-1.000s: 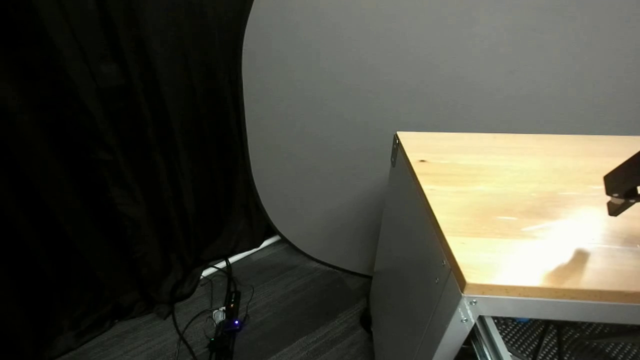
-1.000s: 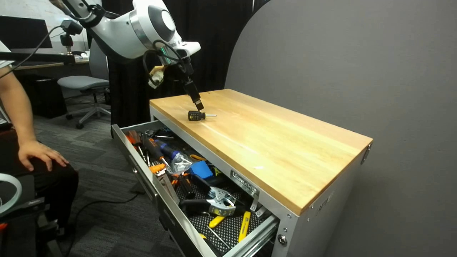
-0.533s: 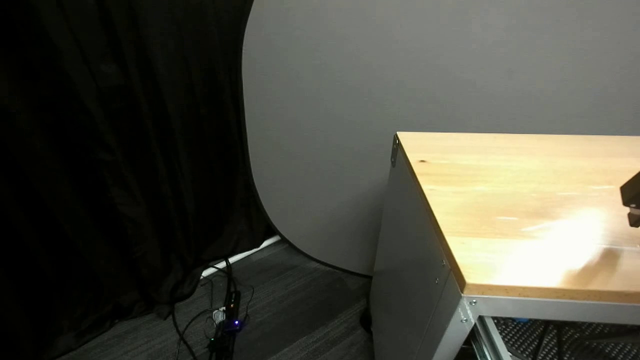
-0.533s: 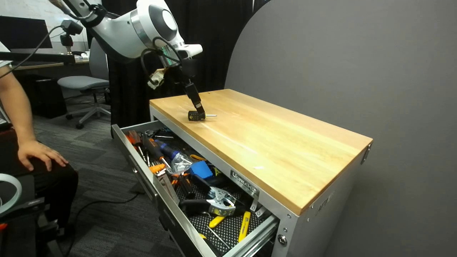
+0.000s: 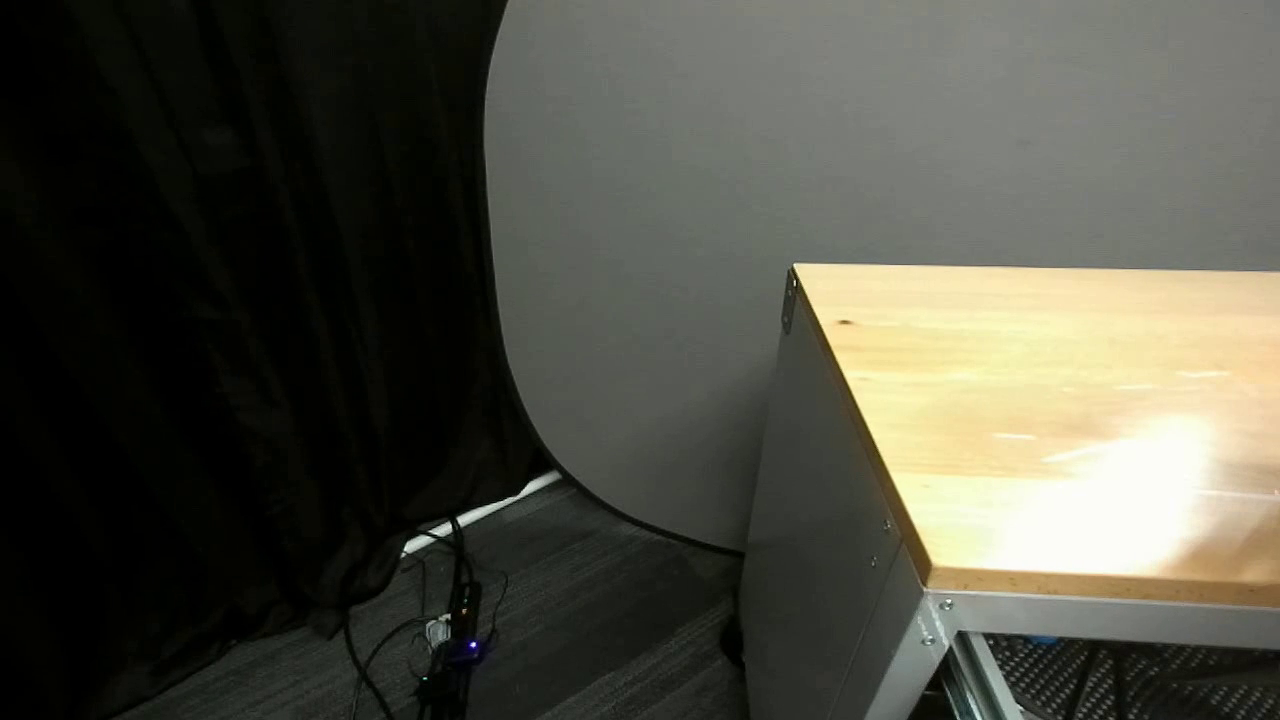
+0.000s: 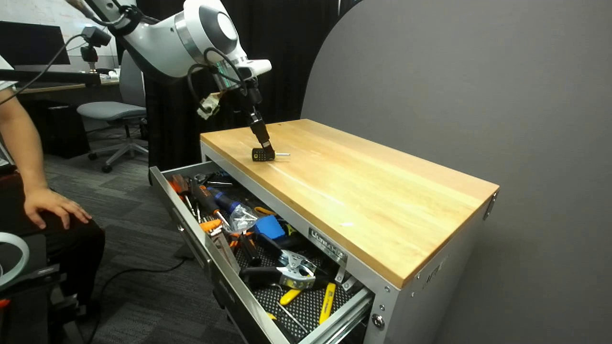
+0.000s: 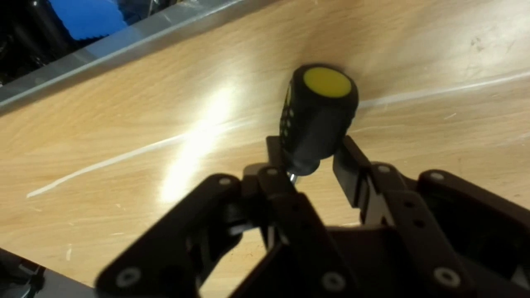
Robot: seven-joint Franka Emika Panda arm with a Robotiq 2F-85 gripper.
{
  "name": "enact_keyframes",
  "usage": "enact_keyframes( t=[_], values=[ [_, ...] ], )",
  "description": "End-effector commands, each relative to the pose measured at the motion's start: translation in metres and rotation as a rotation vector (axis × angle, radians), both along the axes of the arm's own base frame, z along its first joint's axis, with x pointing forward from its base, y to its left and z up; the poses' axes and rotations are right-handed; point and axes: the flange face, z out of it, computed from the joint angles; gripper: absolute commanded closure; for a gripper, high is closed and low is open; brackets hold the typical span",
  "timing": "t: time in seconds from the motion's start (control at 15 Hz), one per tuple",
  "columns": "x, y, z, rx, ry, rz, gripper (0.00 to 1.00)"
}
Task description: Pick up the screwdriver from the top of the cabinet, put it in the top drawer and close the drawer.
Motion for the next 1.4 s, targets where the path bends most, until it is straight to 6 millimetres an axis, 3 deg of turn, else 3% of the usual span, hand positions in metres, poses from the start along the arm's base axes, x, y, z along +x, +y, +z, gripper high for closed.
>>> enact_keyframes(
  t=[0.0, 0.4, 0.73, 1.07, 1.33],
  values=[
    [-0.007, -0.009, 0.009, -0.013, 0.010, -0.024, 0.88],
    [-0.035, -0.017, 0.004, 0.021, 0.132, 0.044, 0.88],
    [-0.080, -0.035, 0.009, 0.037, 0.178, 0.092, 0.90],
    [-0.134, -0.038, -0.013, 0.023, 0.225, 0.142, 0.90],
    [-0.160, -0.025, -0.028, 0.013, 0.206, 0.223, 0.90]
  ],
)
